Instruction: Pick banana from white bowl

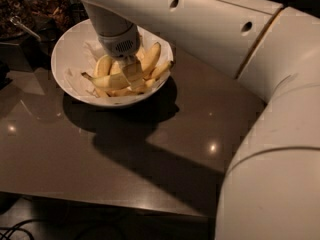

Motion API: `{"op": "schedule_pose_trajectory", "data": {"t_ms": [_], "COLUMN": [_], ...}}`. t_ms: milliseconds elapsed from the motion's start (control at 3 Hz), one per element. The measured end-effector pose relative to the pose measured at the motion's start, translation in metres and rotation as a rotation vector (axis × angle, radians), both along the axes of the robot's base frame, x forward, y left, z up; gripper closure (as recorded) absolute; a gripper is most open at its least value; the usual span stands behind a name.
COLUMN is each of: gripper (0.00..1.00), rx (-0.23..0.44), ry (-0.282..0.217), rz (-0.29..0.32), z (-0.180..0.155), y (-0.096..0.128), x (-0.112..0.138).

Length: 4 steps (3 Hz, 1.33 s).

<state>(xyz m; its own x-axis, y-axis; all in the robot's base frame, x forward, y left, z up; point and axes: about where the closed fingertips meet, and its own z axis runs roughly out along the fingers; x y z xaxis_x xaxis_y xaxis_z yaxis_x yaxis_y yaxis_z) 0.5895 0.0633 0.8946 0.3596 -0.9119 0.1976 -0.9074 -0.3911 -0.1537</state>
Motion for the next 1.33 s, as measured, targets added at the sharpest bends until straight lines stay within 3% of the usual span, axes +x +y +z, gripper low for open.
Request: {"op": "schedule_pose_trajectory", "data": {"t_ms": [333,1000,1333], "gripper": [1.00,1.00,1.00], "rx": [0.040,0.089,0.119], "ry": [-0.027,-0.093,-0.101], "rz": [-0.018,0.027,0.041], "z": [0.020,0.059,0.062], "y": [-0.008,-0.017,-0.015], "x": [-0.018,-0.068,-0.066]}}
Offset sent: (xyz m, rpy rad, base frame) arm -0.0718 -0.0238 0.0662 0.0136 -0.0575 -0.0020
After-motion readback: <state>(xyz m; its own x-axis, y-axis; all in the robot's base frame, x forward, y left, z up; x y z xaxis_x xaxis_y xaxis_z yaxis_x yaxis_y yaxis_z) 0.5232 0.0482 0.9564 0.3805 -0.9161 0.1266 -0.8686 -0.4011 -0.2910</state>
